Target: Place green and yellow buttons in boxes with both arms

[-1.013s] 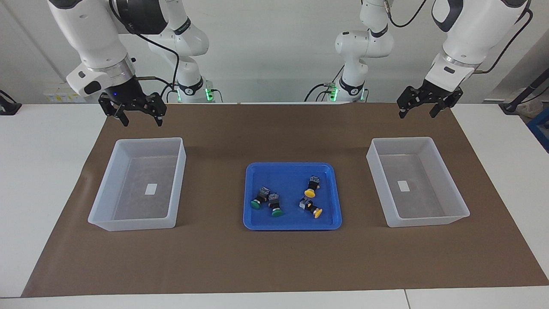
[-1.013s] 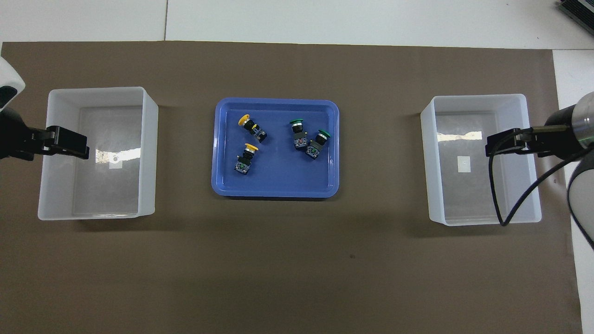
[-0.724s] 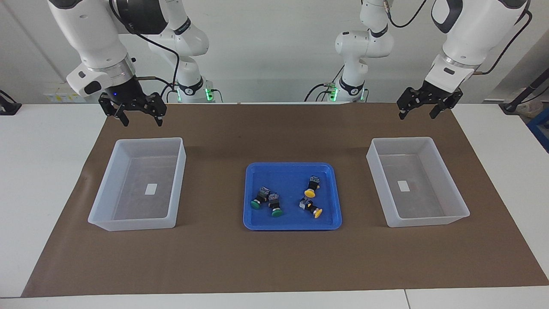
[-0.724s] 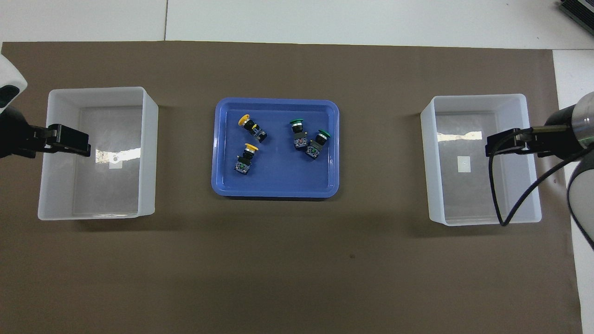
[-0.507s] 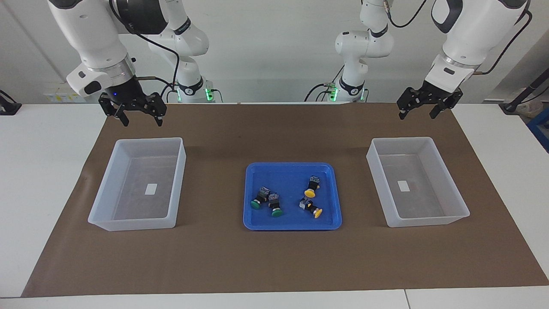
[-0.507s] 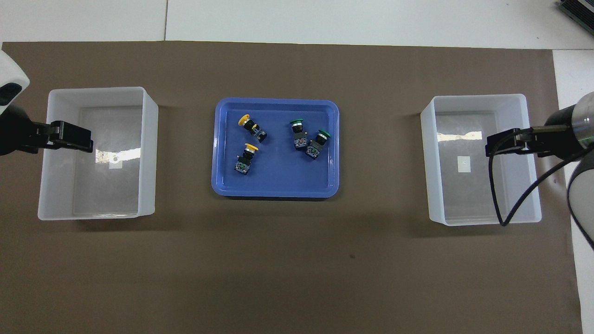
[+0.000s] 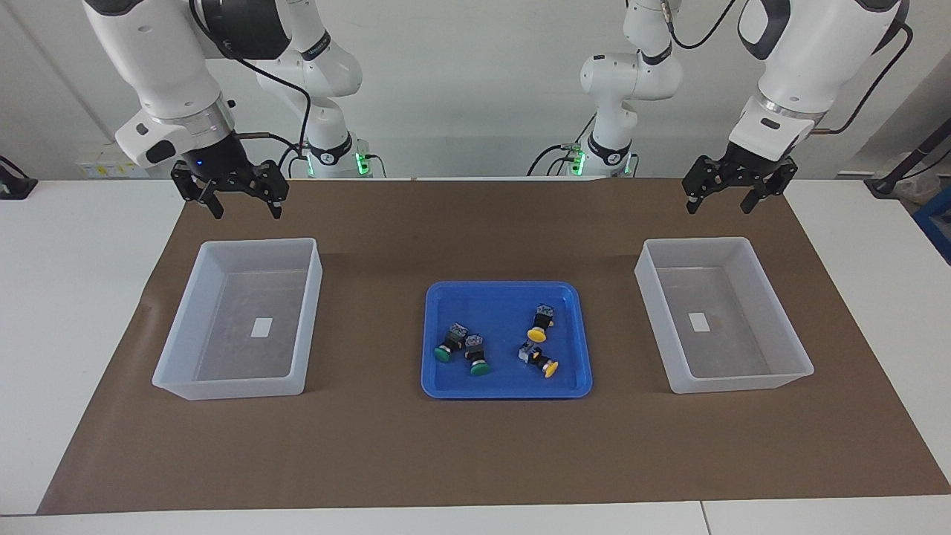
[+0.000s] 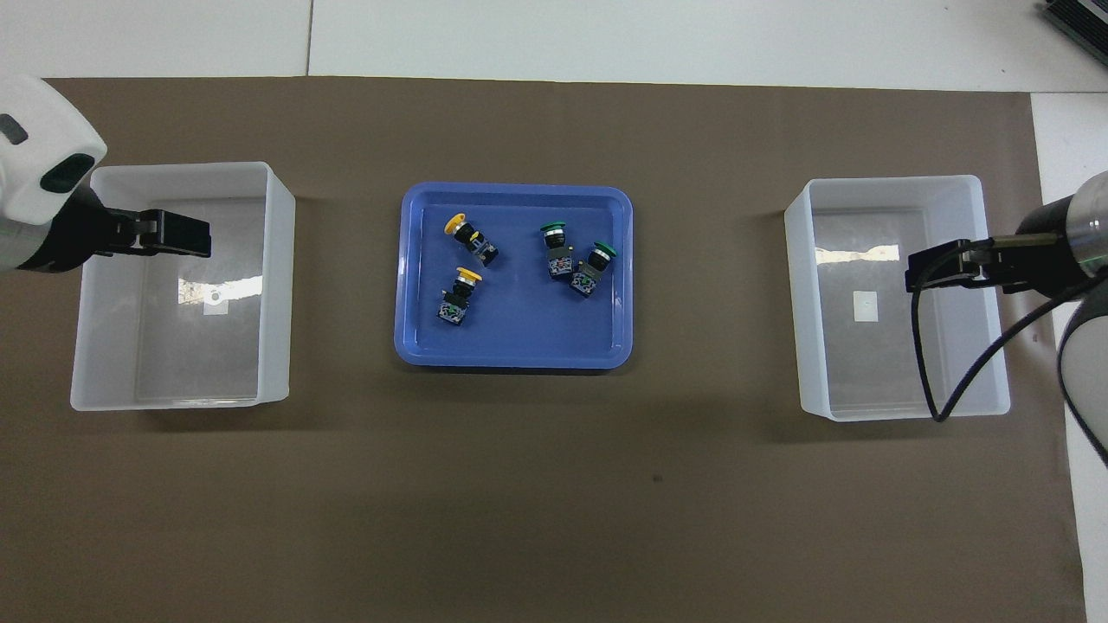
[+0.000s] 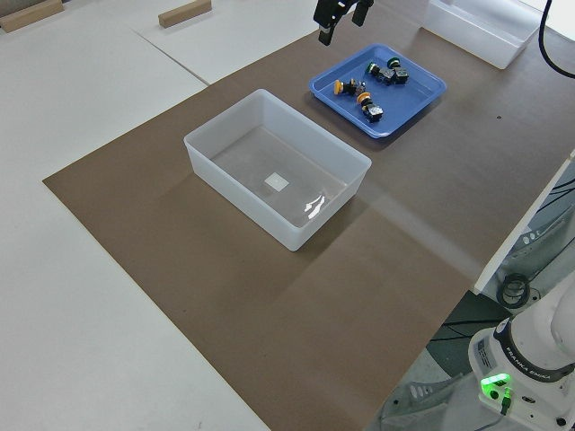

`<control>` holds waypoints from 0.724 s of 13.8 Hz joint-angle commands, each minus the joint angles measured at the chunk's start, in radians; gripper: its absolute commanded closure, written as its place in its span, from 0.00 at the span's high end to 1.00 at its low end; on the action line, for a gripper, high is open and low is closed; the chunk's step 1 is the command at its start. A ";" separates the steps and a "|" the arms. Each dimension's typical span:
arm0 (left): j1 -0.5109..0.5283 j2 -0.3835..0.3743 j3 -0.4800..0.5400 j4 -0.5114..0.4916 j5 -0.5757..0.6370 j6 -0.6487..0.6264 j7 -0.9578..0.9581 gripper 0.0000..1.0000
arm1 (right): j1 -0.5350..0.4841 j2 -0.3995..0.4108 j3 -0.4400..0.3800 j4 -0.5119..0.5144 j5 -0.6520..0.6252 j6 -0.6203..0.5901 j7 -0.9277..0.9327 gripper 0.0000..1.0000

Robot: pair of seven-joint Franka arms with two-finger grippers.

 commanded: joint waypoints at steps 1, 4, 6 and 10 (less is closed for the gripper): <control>-0.031 -0.063 0.008 -0.122 0.017 0.108 -0.027 1.00 | -0.004 -0.011 0.004 -0.011 -0.005 -0.010 -0.022 1.00; -0.060 -0.052 0.008 -0.176 0.017 0.188 -0.045 1.00 | -0.004 -0.011 0.006 -0.011 -0.005 -0.010 -0.022 1.00; -0.092 -0.034 0.008 -0.229 0.017 0.295 -0.113 1.00 | -0.005 -0.011 0.004 -0.011 -0.005 -0.010 -0.022 1.00; -0.159 0.087 0.008 -0.242 0.017 0.443 -0.214 1.00 | -0.013 -0.011 0.006 -0.010 -0.004 -0.005 -0.022 1.00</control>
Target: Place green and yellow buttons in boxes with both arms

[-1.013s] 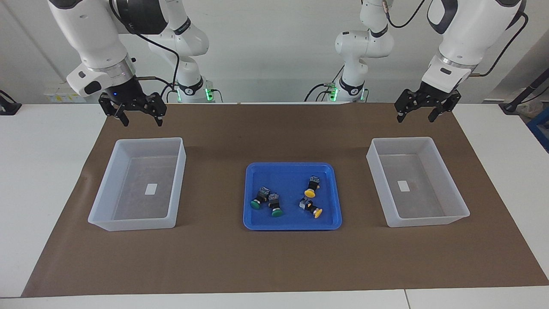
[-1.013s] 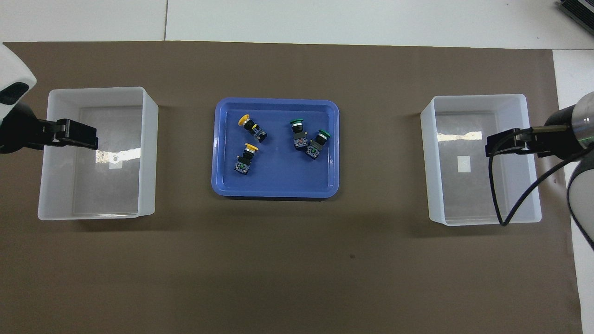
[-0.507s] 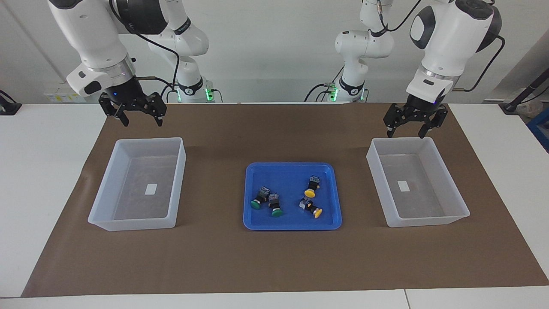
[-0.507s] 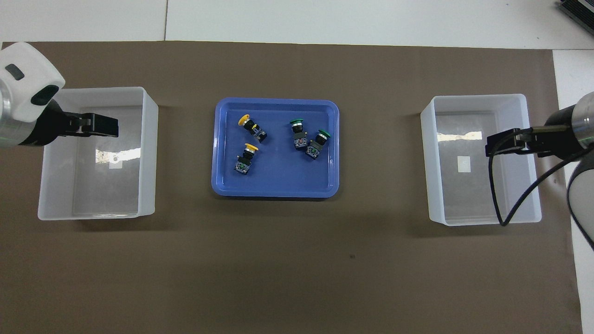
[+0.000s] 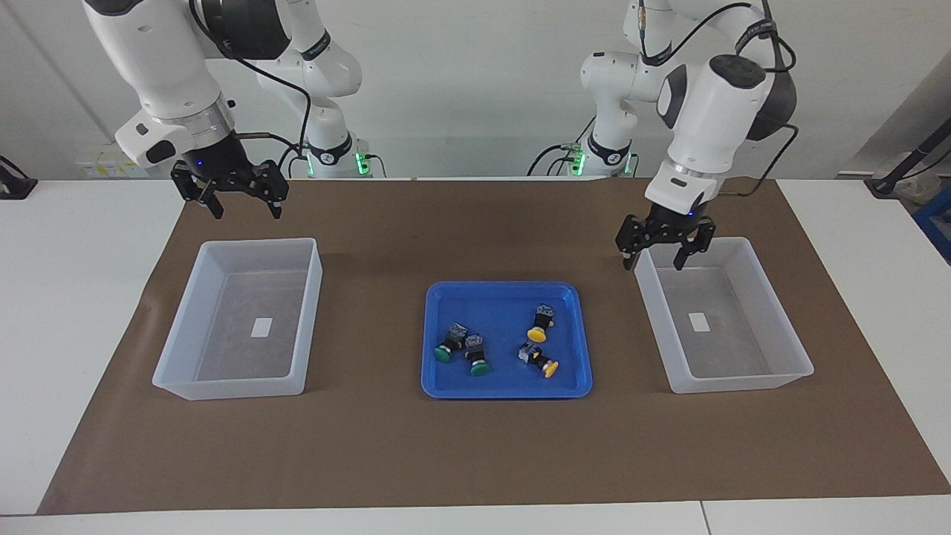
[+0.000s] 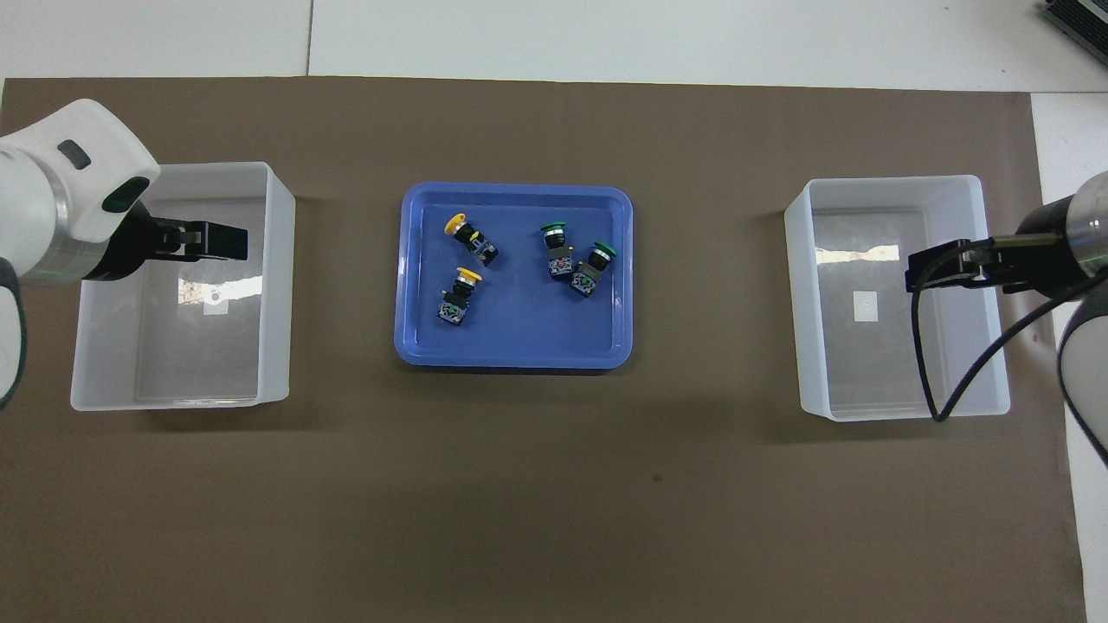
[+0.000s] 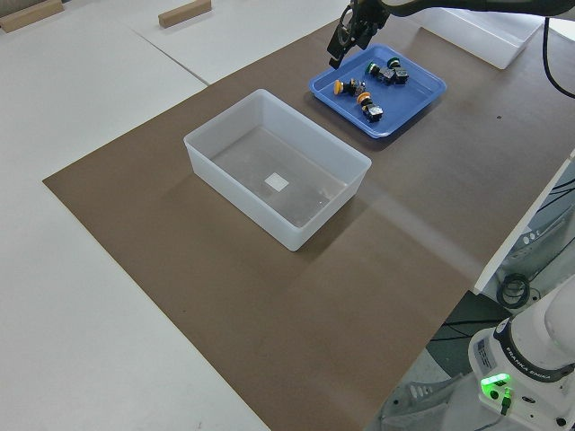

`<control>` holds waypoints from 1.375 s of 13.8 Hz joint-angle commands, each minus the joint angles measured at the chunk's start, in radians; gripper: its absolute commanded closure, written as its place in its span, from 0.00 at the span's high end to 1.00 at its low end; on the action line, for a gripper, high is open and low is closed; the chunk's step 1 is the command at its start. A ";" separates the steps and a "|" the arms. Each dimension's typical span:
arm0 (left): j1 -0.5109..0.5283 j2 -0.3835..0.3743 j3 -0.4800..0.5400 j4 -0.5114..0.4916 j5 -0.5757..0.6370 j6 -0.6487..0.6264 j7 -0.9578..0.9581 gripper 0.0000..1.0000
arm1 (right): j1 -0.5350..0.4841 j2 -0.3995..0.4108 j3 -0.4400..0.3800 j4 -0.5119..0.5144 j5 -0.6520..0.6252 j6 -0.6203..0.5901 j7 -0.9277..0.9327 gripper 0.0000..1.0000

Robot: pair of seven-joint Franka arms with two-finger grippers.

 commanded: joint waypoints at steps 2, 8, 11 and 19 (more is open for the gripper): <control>-0.022 0.053 0.013 -0.007 0.017 0.100 -0.025 1.00 | -0.012 -0.011 0.004 -0.011 -0.004 0.001 -0.020 1.00; -0.022 0.102 0.013 -0.027 0.017 0.221 -0.025 1.00 | 0.062 -0.007 0.012 -0.040 -0.022 0.070 0.098 1.00; -0.071 0.192 0.013 -0.024 0.016 0.305 -0.040 1.00 | 0.108 0.025 0.012 -0.042 -0.024 0.128 0.185 1.00; -0.133 0.266 0.013 -0.024 0.016 0.350 -0.086 1.00 | 0.269 0.260 0.012 -0.030 -0.111 0.401 0.521 1.00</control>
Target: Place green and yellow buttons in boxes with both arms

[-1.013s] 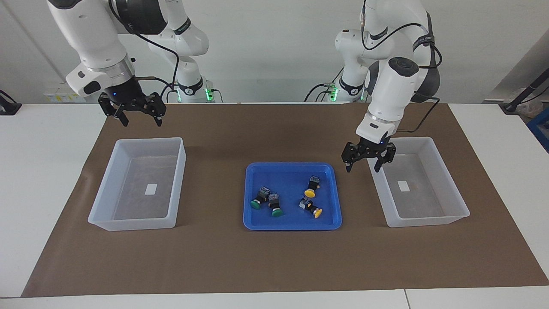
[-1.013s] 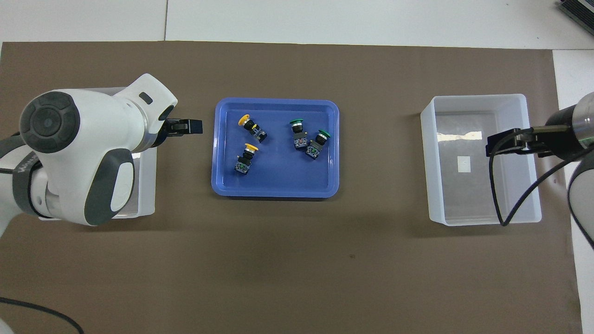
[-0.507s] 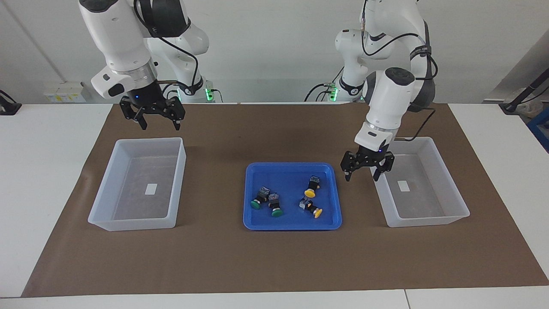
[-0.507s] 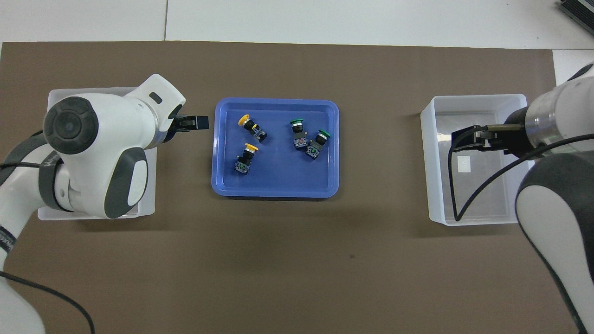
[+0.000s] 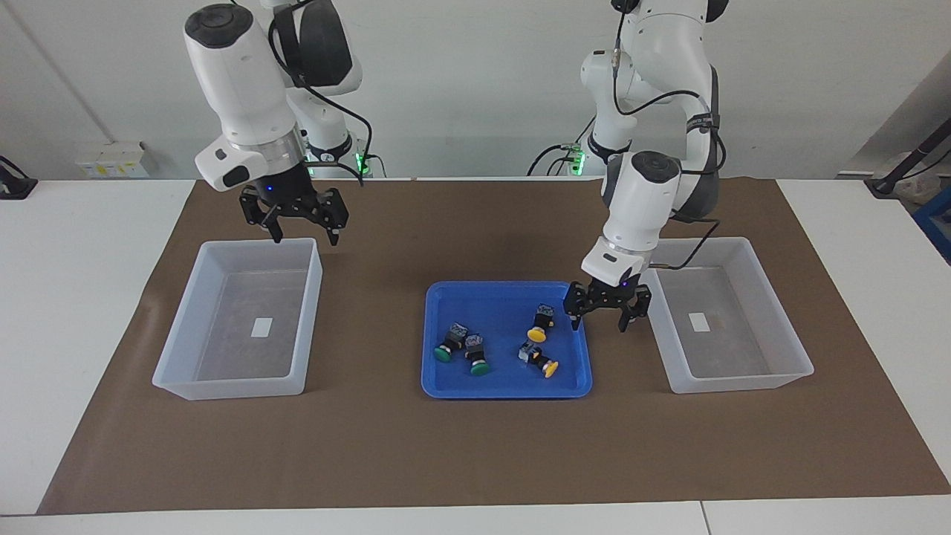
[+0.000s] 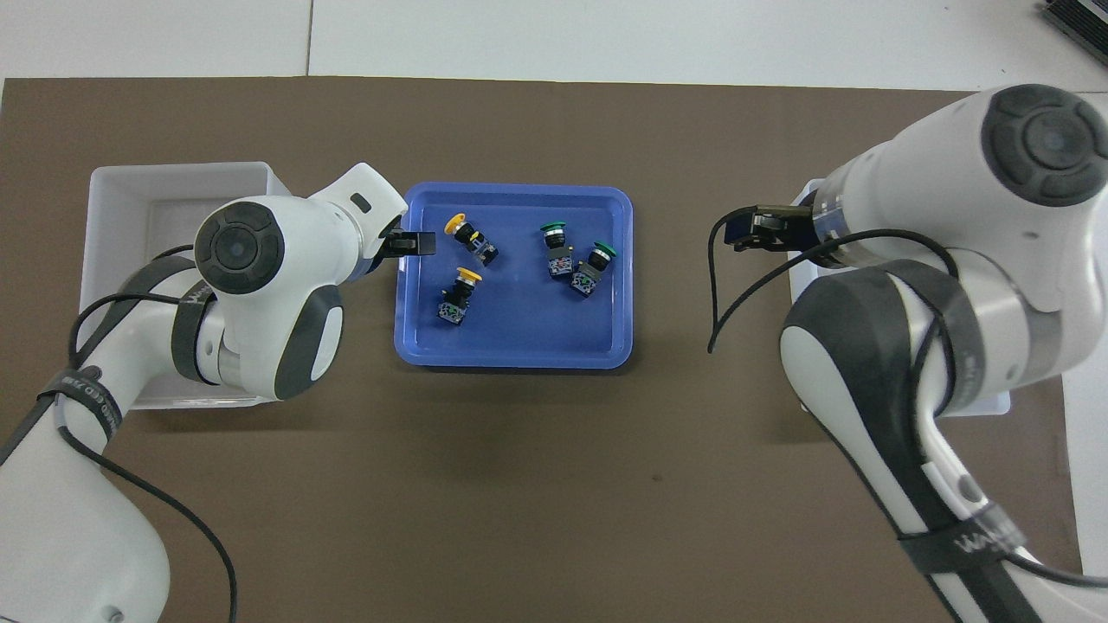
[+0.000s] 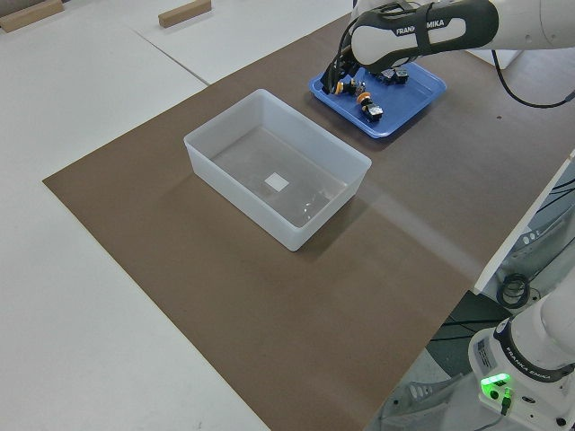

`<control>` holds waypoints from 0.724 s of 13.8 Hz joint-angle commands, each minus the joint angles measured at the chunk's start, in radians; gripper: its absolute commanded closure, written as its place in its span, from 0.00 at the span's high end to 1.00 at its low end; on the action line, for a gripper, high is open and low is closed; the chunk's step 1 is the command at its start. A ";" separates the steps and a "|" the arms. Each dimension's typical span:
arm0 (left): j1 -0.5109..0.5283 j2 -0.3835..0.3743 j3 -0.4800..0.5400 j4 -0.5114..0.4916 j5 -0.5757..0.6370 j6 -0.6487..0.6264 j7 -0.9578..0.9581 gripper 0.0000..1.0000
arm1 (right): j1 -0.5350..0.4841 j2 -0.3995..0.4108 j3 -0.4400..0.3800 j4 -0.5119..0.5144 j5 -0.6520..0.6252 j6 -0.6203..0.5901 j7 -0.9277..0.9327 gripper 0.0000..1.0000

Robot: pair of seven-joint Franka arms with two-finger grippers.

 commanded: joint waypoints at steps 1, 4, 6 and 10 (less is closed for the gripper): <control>-0.063 0.023 0.013 -0.008 0.016 0.013 -0.062 1.00 | 0.023 0.066 0.007 0.018 -0.063 0.066 0.132 1.00; -0.100 0.028 0.013 -0.019 0.016 0.004 -0.104 1.00 | 0.044 0.164 0.007 0.037 -0.063 0.174 0.247 1.00; -0.111 0.026 0.013 -0.040 0.016 0.007 -0.104 1.00 | 0.081 0.199 0.007 0.050 -0.059 0.178 0.308 1.00; -0.126 0.026 0.013 -0.066 0.016 0.013 -0.104 0.97 | 0.144 0.281 0.007 0.119 -0.062 0.159 0.468 0.99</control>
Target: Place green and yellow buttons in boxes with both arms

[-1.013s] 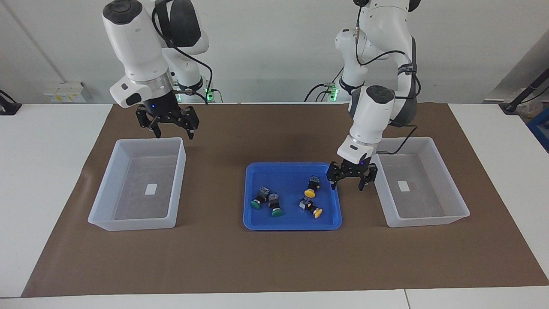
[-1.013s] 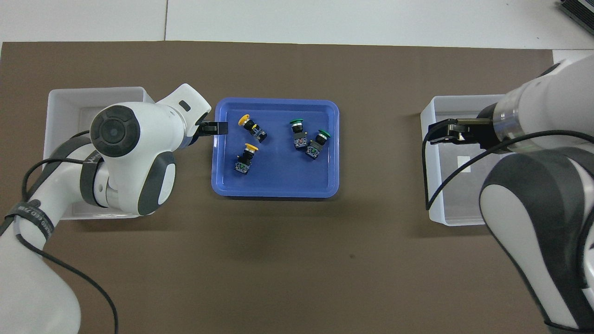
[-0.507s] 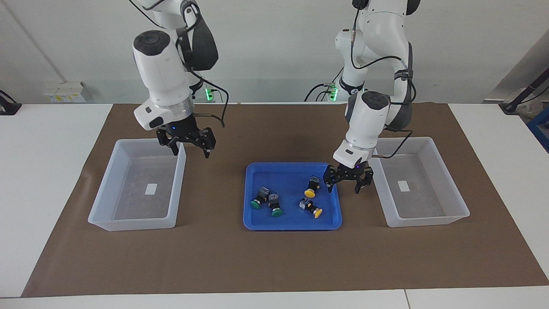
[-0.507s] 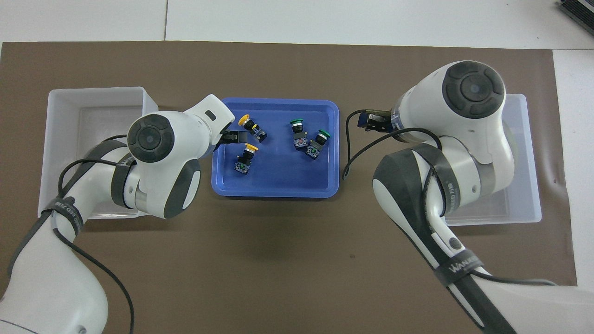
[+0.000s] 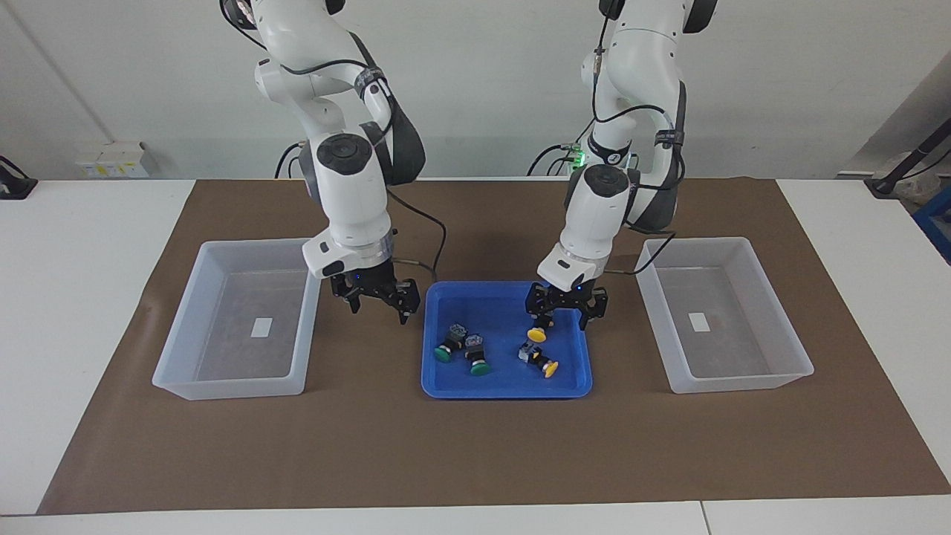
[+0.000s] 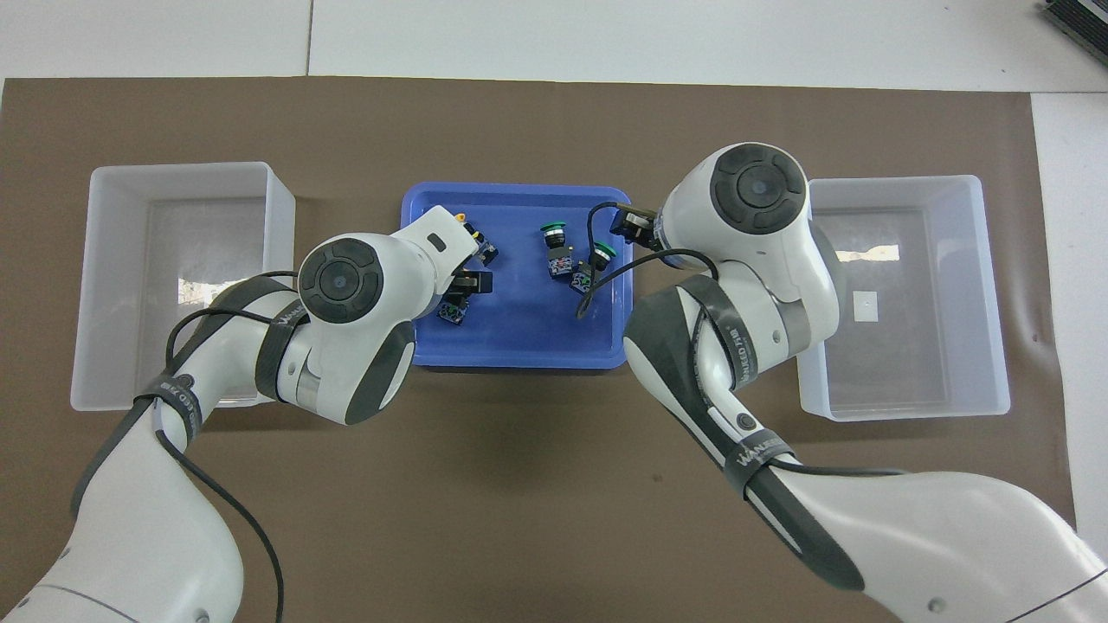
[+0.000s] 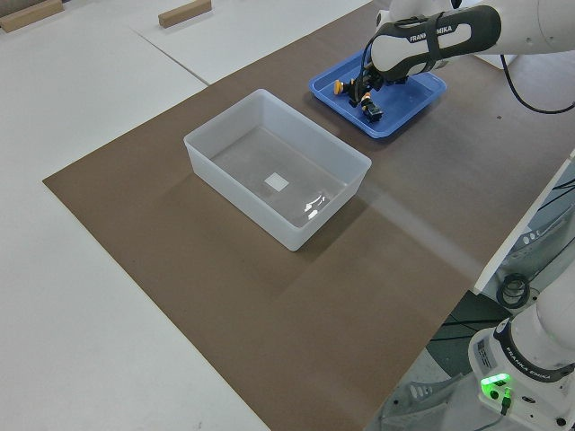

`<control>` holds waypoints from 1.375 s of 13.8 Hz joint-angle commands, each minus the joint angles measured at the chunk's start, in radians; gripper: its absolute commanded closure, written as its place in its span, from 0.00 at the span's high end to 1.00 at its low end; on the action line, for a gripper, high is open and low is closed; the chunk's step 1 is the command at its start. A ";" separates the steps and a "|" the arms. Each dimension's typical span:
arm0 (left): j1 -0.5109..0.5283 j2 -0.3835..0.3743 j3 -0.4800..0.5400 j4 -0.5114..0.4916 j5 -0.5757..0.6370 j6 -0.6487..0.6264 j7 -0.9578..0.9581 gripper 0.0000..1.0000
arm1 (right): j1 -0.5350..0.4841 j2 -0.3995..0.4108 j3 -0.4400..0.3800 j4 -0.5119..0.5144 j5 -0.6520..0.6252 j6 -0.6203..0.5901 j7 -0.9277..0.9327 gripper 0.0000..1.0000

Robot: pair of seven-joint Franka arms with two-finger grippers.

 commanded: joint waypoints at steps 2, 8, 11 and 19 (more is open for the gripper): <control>-0.028 -0.011 0.014 -0.042 0.016 0.016 -0.020 0.91 | 0.060 0.122 0.003 0.137 -0.025 -0.029 0.159 0.99; -0.047 -0.001 0.014 -0.073 0.016 0.079 -0.046 0.50 | 0.066 0.162 0.005 0.143 -0.027 -0.003 0.289 0.70; -0.047 0.005 0.014 -0.073 0.016 0.080 -0.046 0.28 | 0.066 0.164 0.005 0.137 -0.022 0.032 0.320 0.70; -0.026 0.015 0.019 0.005 0.017 0.063 -0.038 0.00 | 0.066 0.181 0.005 0.118 -0.008 0.078 0.475 0.70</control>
